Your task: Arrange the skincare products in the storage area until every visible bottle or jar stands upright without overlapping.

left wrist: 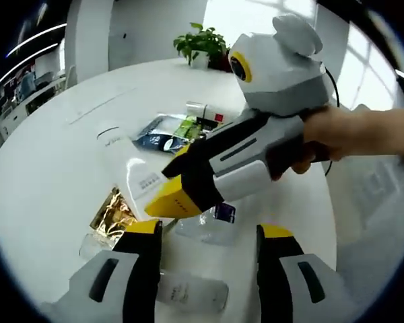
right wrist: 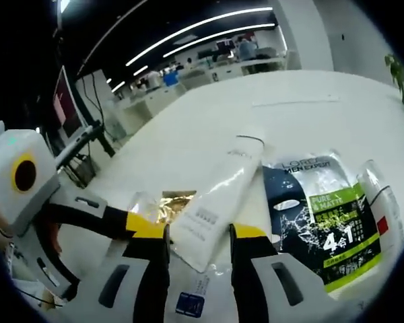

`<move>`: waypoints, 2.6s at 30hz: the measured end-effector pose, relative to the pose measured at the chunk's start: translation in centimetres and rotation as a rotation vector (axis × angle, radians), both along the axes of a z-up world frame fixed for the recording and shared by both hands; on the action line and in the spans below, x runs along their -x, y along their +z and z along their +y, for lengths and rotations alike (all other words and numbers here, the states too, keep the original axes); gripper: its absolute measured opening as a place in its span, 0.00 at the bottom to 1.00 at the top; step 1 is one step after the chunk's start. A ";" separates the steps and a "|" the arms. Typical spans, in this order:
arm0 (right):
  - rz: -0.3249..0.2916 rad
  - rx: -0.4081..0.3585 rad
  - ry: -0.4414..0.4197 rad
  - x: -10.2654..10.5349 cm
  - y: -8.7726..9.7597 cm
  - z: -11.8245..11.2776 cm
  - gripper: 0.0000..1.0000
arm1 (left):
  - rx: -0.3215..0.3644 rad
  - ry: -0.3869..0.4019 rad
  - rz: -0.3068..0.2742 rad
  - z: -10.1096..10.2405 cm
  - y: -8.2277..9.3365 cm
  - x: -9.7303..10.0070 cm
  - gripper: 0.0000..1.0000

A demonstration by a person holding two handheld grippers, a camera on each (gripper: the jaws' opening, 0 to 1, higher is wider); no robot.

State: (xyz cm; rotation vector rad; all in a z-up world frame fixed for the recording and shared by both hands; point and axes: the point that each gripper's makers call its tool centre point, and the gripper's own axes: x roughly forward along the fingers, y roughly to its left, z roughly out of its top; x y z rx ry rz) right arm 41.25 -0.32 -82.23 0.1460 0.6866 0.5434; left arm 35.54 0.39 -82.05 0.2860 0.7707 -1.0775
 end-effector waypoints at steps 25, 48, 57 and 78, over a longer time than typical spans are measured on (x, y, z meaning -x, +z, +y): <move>0.021 -0.090 -0.085 -0.2 0.2 -0.3 0.24 | 0.025 0.043 -0.001 0.6 0.1 -2.1 0.63; 0.223 -0.513 -0.277 -0.2 0.3 1.8 0.15 | 0.038 0.094 0.024 1.5 0.1 -3.0 0.69; 0.244 -0.562 -0.282 -0.8 0.2 2.6 0.12 | 0.030 0.096 0.024 1.6 0.0 -3.1 0.73; 0.252 -0.556 -0.260 -2.3 0.0 4.6 0.12 | 0.051 0.097 0.031 1.6 0.2 -3.0 0.76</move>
